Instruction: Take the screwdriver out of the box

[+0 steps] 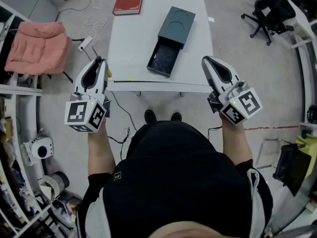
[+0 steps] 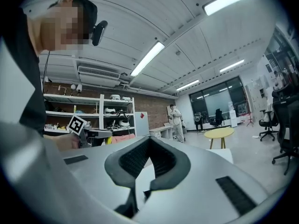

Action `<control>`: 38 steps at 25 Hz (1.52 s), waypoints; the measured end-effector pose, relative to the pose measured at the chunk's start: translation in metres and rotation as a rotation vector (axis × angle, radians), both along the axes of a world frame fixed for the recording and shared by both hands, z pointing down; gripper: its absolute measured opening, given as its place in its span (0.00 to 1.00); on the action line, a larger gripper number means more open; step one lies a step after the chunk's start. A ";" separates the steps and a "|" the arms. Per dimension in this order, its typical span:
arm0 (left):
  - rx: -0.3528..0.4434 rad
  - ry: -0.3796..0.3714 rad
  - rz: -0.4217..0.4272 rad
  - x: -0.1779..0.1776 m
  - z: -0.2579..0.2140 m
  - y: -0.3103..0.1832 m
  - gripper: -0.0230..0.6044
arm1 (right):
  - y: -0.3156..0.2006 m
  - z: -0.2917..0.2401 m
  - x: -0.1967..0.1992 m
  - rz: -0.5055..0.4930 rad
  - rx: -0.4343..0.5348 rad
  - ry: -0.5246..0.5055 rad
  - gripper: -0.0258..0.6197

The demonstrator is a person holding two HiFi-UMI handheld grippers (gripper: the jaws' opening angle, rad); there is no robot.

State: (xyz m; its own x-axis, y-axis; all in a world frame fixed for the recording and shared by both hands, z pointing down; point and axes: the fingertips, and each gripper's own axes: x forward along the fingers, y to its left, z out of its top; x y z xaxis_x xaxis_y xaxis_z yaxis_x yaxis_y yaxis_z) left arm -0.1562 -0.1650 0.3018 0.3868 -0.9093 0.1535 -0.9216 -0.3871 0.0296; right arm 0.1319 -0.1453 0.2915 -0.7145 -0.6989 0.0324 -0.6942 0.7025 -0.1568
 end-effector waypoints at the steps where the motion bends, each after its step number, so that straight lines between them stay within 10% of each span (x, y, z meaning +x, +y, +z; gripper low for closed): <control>1: 0.002 0.001 0.000 -0.001 0.000 -0.001 0.17 | -0.001 0.000 0.001 0.007 0.005 0.009 0.08; 38: -0.003 -0.024 0.023 0.007 0.006 -0.008 0.17 | -0.004 0.011 0.006 0.046 -0.003 0.071 0.08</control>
